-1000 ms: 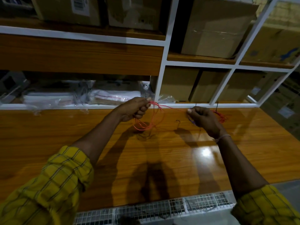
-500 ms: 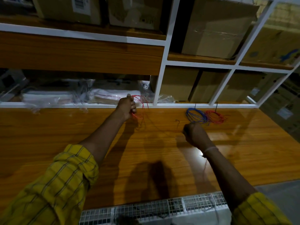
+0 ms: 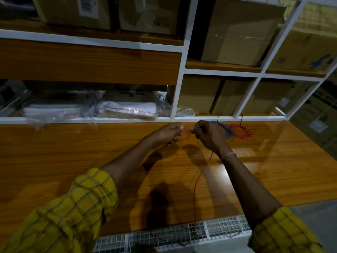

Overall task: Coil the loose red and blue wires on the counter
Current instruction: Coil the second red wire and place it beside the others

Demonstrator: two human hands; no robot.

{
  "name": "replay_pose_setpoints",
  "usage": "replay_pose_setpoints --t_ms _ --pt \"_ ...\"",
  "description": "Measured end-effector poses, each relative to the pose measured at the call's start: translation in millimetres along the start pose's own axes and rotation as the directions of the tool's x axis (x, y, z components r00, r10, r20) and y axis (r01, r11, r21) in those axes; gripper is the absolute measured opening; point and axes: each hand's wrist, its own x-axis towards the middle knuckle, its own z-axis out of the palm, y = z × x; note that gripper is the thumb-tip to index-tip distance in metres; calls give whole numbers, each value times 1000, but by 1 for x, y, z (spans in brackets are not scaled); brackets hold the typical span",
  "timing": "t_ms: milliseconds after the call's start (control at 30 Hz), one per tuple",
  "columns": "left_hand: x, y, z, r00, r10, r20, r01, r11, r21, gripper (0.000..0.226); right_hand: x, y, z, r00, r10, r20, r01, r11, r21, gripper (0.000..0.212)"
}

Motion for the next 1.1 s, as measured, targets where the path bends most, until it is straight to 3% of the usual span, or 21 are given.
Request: replay_pose_setpoints --t_ms 100,200,333,433,533,700,767,833,933,1000,1100 --pt "-5 4 -9 993 -53 108 51 998 22 31 -3 11 -12 999 25 -34 -21 992 123 28" --pt "-12 8 -24 973 -39 229 73 987 -141 33 -8 23 -24 999 40 -37 -32 982 185 27" --pt "-16 5 -45 989 22 146 41 912 -408 31 -11 63 -31 989 99 -109 -75 977 202 31" --pt "-14 -3 -65 1000 10 0 -8 748 -664 33 -20 91 -33 976 164 -145 -142 979 150 24" --pt "-11 -11 -85 990 -45 -137 -98 483 -870 36 -36 114 -35 965 168 -203 -169 986 14 21" --pt "-2 -16 -96 932 -193 -307 -271 192 -943 41 -46 130 -21 986 147 -81 -167 907 -387 22" --pt "2 -9 -89 902 -223 -370 -309 266 -913 40 -45 115 -10 993 100 58 -52 836 -546 21" --pt "6 -2 -76 861 -233 -452 -309 466 -829 35 -42 90 3 968 61 245 108 779 -618 22" --pt "7 6 -51 831 -136 -540 -247 779 -576 34 -35 48 17 889 -17 457 266 833 -485 21" --pt "6 11 -36 852 -20 -523 -204 908 -366 37 -30 19 17 878 -72 474 265 897 -354 18" --pt "5 12 -16 927 111 -358 -181 969 -168 35 -21 -15 6 942 -157 298 221 955 -196 20"
